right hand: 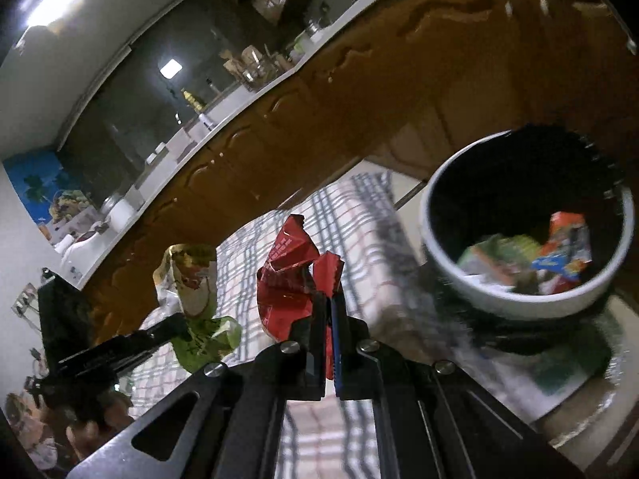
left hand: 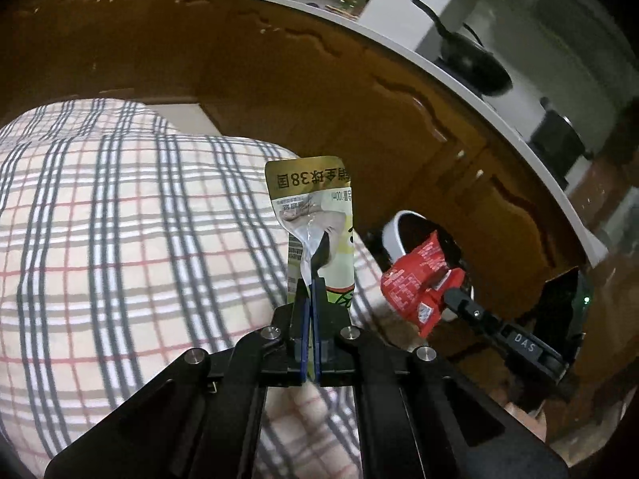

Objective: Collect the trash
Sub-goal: 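Carry the tube wrapper and red bag over the bin and release both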

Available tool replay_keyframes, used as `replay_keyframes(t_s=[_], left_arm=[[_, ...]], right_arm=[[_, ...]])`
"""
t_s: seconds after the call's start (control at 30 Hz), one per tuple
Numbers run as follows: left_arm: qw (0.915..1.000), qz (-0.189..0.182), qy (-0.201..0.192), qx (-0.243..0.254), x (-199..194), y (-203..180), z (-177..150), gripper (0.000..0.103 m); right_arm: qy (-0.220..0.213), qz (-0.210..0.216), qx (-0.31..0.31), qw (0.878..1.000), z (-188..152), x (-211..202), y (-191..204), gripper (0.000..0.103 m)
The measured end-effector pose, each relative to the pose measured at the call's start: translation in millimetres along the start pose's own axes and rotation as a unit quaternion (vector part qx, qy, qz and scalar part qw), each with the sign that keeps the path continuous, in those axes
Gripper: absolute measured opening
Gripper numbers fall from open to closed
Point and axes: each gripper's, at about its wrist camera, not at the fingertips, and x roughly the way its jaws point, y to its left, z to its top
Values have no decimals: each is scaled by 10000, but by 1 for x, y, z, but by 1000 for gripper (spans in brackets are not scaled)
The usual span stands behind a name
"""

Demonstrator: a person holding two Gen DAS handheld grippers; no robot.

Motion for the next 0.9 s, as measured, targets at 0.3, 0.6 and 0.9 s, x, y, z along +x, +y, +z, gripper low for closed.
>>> replay_keyframes(t_s=[0.3,0.6,0.9], left_arm=[[9991,-183,132,359,13,-43,1,0],[9962,-327,147,791,30,-95,9,0],[9925,-344,49,1175,48,-138,27,0]], right_arm=[[-394,-419,129,9983,-2,-43,-29,2],[-796,-837,191,9931,7,-76,-54,2],[-987,-1058,235,9892,17,-84,-71,2]])
